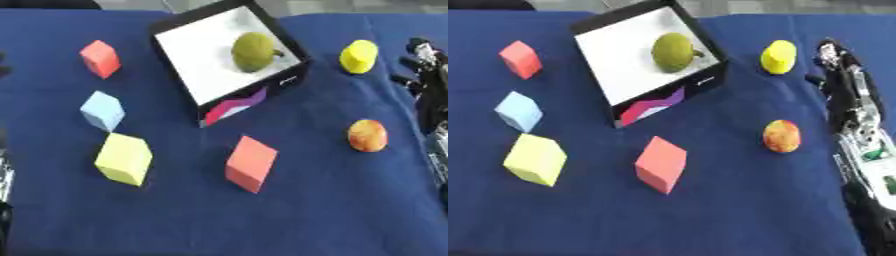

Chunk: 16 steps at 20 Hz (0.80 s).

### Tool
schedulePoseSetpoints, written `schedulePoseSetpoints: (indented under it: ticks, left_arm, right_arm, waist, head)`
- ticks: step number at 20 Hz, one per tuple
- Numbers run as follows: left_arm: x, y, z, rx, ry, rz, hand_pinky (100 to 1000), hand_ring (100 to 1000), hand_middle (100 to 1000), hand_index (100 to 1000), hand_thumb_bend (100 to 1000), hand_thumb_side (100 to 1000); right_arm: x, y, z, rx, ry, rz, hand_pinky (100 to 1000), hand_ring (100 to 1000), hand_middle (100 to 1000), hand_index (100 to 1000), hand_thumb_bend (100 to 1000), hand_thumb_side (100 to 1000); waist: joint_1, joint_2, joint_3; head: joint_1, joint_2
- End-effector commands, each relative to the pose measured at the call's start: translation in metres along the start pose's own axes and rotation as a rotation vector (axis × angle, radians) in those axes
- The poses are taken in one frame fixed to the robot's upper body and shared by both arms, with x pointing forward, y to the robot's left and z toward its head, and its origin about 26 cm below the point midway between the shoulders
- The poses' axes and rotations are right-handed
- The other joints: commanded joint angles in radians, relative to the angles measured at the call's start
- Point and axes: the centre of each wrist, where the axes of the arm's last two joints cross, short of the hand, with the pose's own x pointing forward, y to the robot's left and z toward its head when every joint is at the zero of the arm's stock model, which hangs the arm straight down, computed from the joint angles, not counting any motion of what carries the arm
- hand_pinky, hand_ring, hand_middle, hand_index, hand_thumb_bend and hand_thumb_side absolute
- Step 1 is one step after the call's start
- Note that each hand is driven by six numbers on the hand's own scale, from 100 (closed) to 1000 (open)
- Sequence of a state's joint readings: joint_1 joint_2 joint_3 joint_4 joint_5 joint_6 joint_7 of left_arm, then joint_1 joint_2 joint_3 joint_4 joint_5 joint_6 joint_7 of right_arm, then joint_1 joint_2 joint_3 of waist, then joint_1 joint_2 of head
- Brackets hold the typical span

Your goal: Pick up objects on the table and place them in the box.

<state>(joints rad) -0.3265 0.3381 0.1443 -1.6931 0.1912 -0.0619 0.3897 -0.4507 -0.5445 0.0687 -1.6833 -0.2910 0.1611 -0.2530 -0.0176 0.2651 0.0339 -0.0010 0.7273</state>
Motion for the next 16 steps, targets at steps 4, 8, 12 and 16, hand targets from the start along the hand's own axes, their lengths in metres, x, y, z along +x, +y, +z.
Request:
schedulePoseSetpoints:
  ticks: [4, 8, 12, 16]
  left_arm:
    - [0.006, 0.008, -0.006, -0.008, -0.025, -0.045, 721, 703, 607, 699, 100, 732]
    - [0.005, 0.01, -0.006, -0.014, -0.022, -0.055, 721, 703, 607, 696, 100, 733]
    - [0.004, 0.01, -0.006, -0.022, -0.019, -0.061, 722, 703, 607, 694, 100, 733]
    - [0.004, 0.01, -0.005, -0.027, -0.017, -0.064, 722, 703, 607, 694, 100, 733]
  right_arm:
    - [0.06, -0.028, -0.007, 0.238, 0.012, 0.256, 828, 966, 937, 904, 100, 730]
    - [0.076, -0.034, 0.0, 0.41, 0.153, 0.351, 826, 962, 928, 898, 100, 773]
    - [0.087, -0.033, 0.008, 0.532, 0.235, 0.482, 829, 961, 919, 900, 100, 761]
    - [0.094, -0.031, 0.015, 0.616, 0.257, 0.594, 833, 964, 918, 905, 100, 770]
  waist:
    - [-0.018, -0.032, -0.003]
    - [-0.027, -0.034, 0.0]
    - [-0.033, -0.036, 0.004]
    - [-0.035, -0.037, 0.006]
  head:
    - [0.006, 0.005]
    - [0.007, 0.006]
    - [0.004, 0.009]
    - [-0.003, 0.011]
